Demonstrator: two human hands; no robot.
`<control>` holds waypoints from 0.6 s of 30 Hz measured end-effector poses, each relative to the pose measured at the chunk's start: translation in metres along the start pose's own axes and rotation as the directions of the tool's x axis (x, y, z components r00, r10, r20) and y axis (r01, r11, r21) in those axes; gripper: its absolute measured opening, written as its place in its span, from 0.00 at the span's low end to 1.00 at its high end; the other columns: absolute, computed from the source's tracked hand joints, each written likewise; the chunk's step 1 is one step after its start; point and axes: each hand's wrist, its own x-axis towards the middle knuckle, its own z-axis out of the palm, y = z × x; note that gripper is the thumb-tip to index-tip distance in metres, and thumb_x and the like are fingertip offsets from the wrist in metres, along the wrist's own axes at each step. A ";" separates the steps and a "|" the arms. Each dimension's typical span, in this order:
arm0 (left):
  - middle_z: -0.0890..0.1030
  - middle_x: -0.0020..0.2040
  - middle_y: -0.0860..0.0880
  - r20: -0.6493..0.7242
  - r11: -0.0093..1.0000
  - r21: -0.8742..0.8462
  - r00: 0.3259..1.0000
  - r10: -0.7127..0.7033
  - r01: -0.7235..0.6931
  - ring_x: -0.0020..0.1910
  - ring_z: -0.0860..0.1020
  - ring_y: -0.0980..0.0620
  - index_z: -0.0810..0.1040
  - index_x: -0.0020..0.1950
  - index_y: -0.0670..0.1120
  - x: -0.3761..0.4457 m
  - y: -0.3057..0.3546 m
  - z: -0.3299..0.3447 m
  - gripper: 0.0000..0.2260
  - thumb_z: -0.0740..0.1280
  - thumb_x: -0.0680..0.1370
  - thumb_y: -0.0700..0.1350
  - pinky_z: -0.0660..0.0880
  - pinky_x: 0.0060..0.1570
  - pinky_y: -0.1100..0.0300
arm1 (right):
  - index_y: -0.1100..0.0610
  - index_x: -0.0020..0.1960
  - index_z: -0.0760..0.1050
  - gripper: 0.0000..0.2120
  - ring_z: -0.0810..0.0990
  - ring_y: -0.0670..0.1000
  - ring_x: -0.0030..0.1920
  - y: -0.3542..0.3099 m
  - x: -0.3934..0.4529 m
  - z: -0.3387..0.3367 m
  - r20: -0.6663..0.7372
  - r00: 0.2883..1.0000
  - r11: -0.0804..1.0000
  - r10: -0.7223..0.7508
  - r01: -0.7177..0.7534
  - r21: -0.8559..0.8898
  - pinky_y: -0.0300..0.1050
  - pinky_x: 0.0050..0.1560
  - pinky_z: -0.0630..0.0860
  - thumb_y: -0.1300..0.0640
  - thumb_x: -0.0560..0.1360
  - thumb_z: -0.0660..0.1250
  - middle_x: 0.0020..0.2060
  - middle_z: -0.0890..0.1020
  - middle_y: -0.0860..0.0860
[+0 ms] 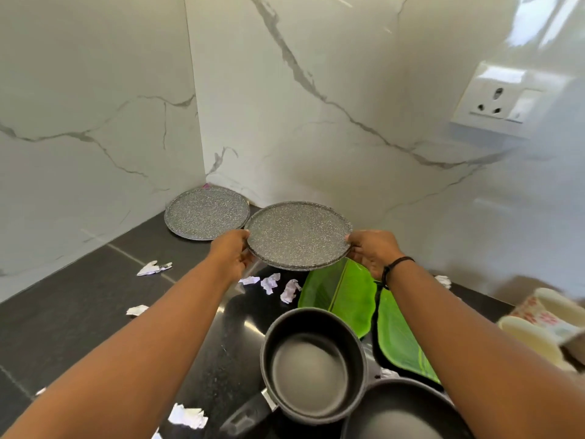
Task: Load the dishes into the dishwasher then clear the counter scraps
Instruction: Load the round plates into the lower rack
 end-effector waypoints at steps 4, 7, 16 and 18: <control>0.79 0.46 0.43 0.127 0.993 0.120 0.992 -0.028 0.012 0.41 0.78 0.48 0.73 0.57 0.40 -0.035 -0.001 0.018 0.07 0.62 0.80 0.41 0.76 0.31 0.58 | 0.65 0.38 0.74 0.08 0.79 0.55 0.31 -0.019 -0.045 -0.034 -0.019 0.999 0.999 -0.032 0.033 0.018 0.43 0.30 0.81 0.74 0.71 0.63 0.36 0.78 0.59; 0.78 0.47 0.43 0.207 0.978 0.209 0.977 -0.046 0.001 0.40 0.77 0.48 0.74 0.57 0.39 -0.061 -0.007 0.035 0.08 0.61 0.81 0.42 0.76 0.32 0.57 | 0.66 0.42 0.74 0.06 0.79 0.54 0.31 -0.032 -0.082 -0.066 -0.060 0.996 0.997 -0.069 0.071 0.027 0.44 0.30 0.81 0.75 0.70 0.63 0.37 0.78 0.60; 0.75 0.38 0.48 0.466 0.895 0.443 0.868 -0.173 -0.060 0.36 0.73 0.52 0.73 0.41 0.45 -0.161 -0.070 0.118 0.08 0.60 0.79 0.39 0.72 0.39 0.60 | 0.63 0.38 0.76 0.09 0.81 0.50 0.31 -0.042 -0.232 -0.203 -0.295 0.945 0.990 -0.139 0.135 -0.034 0.44 0.33 0.82 0.75 0.69 0.63 0.33 0.82 0.56; 0.76 0.38 0.48 0.509 0.882 0.466 0.839 -0.194 -0.078 0.36 0.74 0.52 0.75 0.42 0.45 -0.178 -0.079 0.119 0.08 0.60 0.80 0.39 0.74 0.38 0.60 | 0.64 0.43 0.78 0.08 0.82 0.51 0.34 -0.032 -0.257 -0.224 -0.295 0.952 0.996 -0.088 0.088 -0.014 0.47 0.37 0.83 0.74 0.70 0.64 0.36 0.83 0.56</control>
